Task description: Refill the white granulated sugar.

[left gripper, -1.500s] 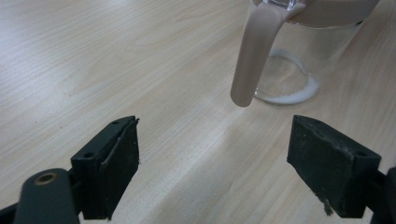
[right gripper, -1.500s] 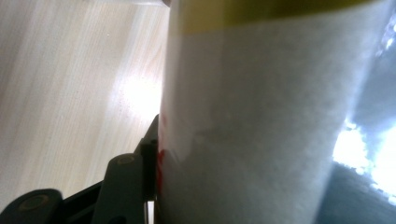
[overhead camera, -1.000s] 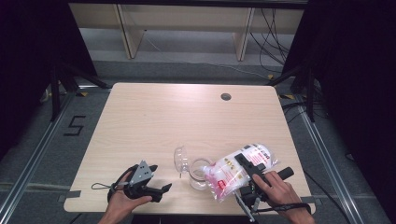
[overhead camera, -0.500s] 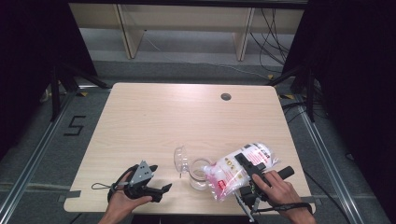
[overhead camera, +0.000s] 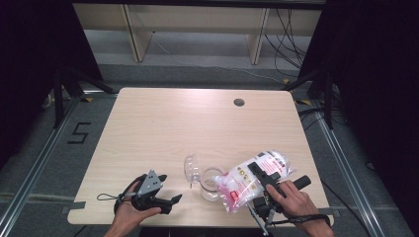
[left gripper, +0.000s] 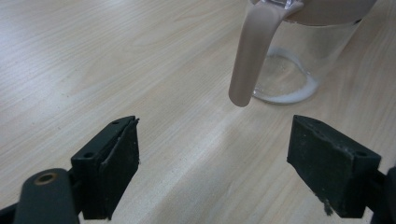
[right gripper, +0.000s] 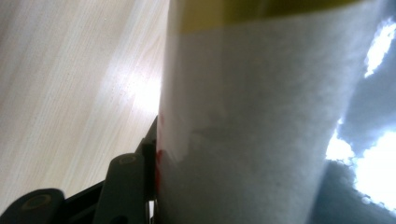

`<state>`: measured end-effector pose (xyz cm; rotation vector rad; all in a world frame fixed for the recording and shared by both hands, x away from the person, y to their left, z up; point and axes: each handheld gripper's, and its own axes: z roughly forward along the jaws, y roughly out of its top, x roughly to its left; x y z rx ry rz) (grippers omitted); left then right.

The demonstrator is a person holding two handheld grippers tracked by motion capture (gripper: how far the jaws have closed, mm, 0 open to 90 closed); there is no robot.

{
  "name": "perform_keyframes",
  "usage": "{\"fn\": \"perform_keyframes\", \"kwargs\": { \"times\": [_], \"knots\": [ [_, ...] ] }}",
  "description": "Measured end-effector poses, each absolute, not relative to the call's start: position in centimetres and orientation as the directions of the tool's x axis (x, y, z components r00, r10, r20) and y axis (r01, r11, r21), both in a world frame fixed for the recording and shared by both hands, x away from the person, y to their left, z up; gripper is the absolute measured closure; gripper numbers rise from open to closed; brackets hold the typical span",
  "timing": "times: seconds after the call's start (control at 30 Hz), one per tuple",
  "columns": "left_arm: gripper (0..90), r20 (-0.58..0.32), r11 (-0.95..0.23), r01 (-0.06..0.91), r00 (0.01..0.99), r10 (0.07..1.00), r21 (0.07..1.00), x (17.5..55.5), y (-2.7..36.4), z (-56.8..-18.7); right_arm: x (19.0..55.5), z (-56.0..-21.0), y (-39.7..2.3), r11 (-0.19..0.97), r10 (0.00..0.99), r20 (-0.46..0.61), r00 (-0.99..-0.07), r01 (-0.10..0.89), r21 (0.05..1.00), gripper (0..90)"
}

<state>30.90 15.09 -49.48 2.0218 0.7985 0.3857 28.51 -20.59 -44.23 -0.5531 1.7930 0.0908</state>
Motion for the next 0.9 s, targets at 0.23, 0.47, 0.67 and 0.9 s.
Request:
{"fn": "perform_keyframes", "kwargs": {
  "times": [0.23,0.47,0.67,0.9],
  "knots": [
    [16.4,-0.028,-0.394,0.386,0.743,0.668,0.834,30.89,15.18,-49.4,28.49,-43.86,-20.45,0.866,-0.36,-0.919,-0.164,-0.424,-0.264,51.5],
    [16.4,-0.033,-0.388,0.385,0.744,0.668,0.837,30.89,15.11,-49.45,28.47,-44.0,-20.44,0.866,-0.36,-0.92,-0.154,-0.421,-0.269,51.6],
    [16.4,-0.035,-0.388,0.385,0.747,0.664,0.837,30.92,15.14,-49.43,28.28,-43.96,-20.36,0.869,-0.37,-0.914,-0.165,-0.409,-0.278,51.7],
    [16.4,-0.022,-0.404,0.384,0.747,0.665,0.83,30.93,15.24,-49.35,28.39,-44.06,-20.42,0.868,-0.359,-0.92,-0.161,-0.421,-0.265,52.0]
  ]
}}
